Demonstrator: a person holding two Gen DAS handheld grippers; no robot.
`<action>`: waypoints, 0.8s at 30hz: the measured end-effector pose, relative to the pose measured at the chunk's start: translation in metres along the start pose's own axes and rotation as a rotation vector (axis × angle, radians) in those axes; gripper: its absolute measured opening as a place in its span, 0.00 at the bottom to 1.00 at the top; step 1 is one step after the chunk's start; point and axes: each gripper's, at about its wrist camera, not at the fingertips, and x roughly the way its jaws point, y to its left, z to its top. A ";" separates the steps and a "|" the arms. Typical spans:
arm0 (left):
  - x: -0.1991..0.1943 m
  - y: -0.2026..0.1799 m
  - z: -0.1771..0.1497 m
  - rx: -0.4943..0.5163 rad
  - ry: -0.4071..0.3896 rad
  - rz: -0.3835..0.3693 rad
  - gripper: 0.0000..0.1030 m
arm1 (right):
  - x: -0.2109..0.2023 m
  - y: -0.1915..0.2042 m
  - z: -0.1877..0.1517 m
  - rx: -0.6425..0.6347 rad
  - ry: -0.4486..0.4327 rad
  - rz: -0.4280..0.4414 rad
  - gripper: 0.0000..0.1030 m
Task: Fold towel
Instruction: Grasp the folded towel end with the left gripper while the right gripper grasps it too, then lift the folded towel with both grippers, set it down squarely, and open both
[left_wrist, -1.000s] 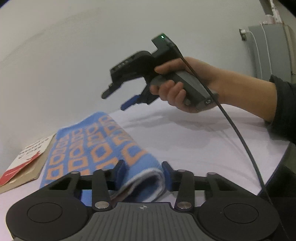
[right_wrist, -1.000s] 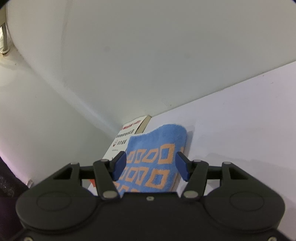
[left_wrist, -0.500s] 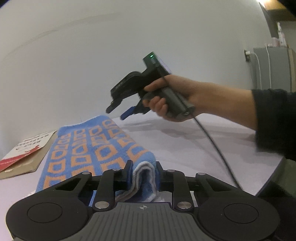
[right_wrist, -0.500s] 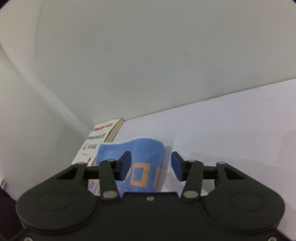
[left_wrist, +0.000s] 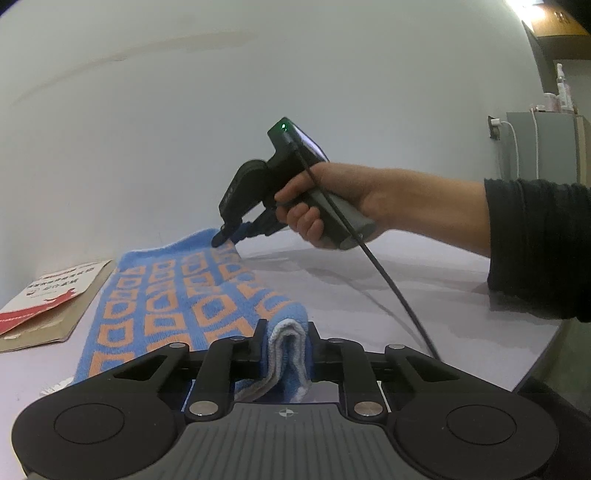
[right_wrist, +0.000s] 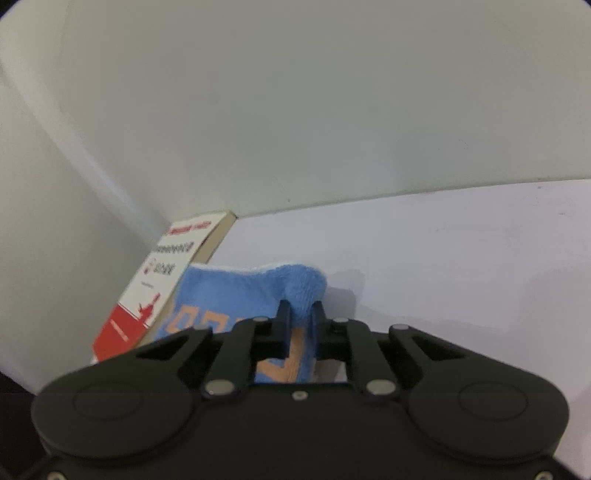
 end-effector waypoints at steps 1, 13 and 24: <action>0.001 -0.002 0.002 0.006 -0.004 -0.010 0.15 | -0.004 0.000 0.001 -0.007 -0.004 -0.008 0.08; 0.027 -0.065 0.038 0.049 -0.056 -0.194 0.15 | -0.093 -0.039 0.019 -0.055 -0.075 -0.140 0.08; 0.060 -0.122 0.048 0.056 -0.011 -0.311 0.25 | -0.147 -0.096 0.012 -0.057 -0.081 -0.273 0.15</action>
